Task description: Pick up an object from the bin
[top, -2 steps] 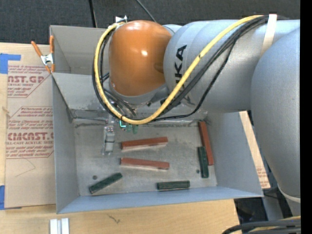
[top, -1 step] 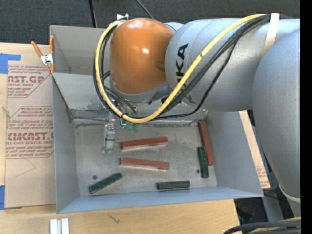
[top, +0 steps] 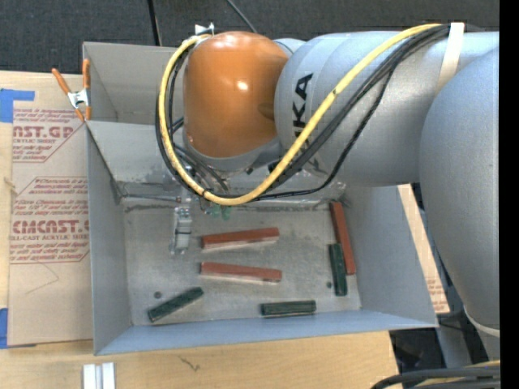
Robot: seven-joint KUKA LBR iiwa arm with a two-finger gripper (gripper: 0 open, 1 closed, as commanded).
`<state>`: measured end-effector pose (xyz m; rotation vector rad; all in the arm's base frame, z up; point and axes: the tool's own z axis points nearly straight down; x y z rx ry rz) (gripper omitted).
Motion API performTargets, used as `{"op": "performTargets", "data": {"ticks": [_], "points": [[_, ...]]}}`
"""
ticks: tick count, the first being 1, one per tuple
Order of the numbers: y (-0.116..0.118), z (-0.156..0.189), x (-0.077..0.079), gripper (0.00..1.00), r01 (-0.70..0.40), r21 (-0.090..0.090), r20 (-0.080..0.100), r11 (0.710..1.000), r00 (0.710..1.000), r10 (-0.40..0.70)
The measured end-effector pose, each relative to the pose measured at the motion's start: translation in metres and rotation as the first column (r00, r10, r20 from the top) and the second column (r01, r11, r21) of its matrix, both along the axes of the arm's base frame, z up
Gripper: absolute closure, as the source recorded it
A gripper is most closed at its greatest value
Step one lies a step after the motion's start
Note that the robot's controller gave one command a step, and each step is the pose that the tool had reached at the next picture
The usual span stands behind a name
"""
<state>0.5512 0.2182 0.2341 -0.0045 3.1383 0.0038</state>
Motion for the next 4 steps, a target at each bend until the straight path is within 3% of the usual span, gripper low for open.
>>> {"op": "performTargets", "data": {"ticks": [1,2,3,4], "points": [[-0.008,-0.046,0.0,0.0,-0.122,-0.003,-0.006,0.993,0.993,0.122],[-0.052,-0.093,0.003,0.0,-0.137,0.0,0.005,0.991,0.991,0.137],[-0.064,-0.139,-0.031,0.0,-0.239,-0.003,-0.003,0.971,0.971,0.239],[-0.043,-0.157,-0.042,0.0,-0.351,-0.002,-0.005,0.937,0.937,0.351]]}}
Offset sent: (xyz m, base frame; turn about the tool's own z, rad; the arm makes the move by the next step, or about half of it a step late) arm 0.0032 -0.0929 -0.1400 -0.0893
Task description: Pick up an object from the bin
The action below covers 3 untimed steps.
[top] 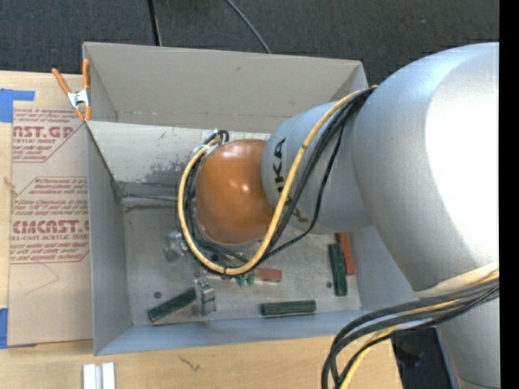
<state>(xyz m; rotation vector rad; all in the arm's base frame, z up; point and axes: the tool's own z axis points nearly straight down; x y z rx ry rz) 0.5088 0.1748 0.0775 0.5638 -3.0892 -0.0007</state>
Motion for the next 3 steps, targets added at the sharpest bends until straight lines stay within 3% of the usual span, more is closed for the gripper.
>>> {"op": "performTargets", "data": {"ticks": [1,2,3], "points": [[-0.001,-0.007,-0.023,1.0,-0.275,0.002,0.005,0.962,0.962,0.275],[-0.001,-0.007,-0.023,1.0,-0.275,0.002,0.005,0.961,0.961,0.275],[0.032,0.141,-0.026,1.0,-0.335,0.002,0.004,0.942,0.942,0.335]]}}
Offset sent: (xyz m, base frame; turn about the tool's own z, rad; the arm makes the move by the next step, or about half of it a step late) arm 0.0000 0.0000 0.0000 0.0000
